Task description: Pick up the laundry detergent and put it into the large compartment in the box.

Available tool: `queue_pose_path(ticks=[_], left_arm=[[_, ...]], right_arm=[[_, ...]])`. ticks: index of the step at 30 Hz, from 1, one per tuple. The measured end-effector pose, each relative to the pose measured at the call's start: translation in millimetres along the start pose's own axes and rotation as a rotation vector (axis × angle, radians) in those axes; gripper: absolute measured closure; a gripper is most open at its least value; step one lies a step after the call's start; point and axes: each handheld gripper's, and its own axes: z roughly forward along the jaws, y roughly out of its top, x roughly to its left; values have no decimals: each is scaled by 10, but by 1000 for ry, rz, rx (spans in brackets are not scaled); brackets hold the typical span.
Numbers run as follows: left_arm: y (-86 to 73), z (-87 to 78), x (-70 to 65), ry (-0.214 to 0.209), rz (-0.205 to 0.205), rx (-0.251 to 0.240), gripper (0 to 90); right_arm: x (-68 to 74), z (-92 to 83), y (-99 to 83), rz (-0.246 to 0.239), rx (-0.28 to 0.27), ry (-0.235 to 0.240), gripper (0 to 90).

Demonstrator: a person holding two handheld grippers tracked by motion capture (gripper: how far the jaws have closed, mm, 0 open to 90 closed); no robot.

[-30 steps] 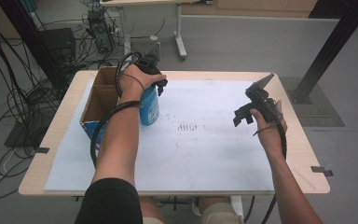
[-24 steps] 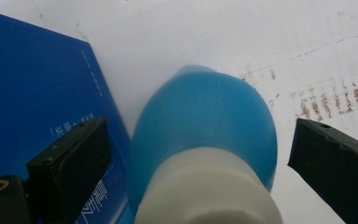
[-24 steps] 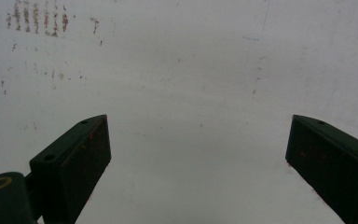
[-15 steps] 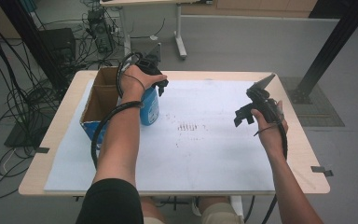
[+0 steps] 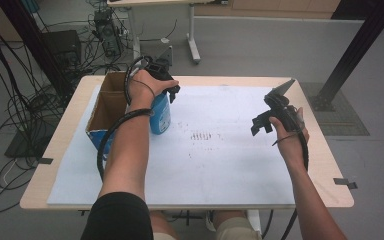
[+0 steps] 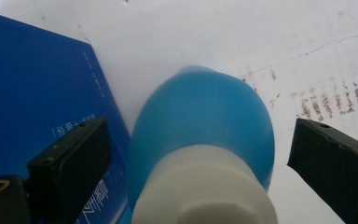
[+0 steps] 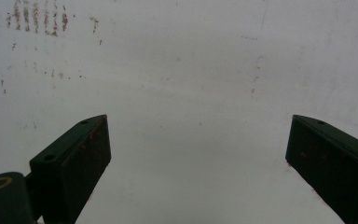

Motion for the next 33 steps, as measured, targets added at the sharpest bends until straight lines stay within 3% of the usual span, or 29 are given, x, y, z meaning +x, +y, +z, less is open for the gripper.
queue_pose_path(ticks=[20, 33], left_arm=[[-11, 28, 11, 5, 5, -3, 71], [-14, 52, -24, 21, 13, -2, 125]], right_arm=[[10, 13, 13, 4, 5, 1, 64], [0, 7, 9, 7, 4, 0, 65]])
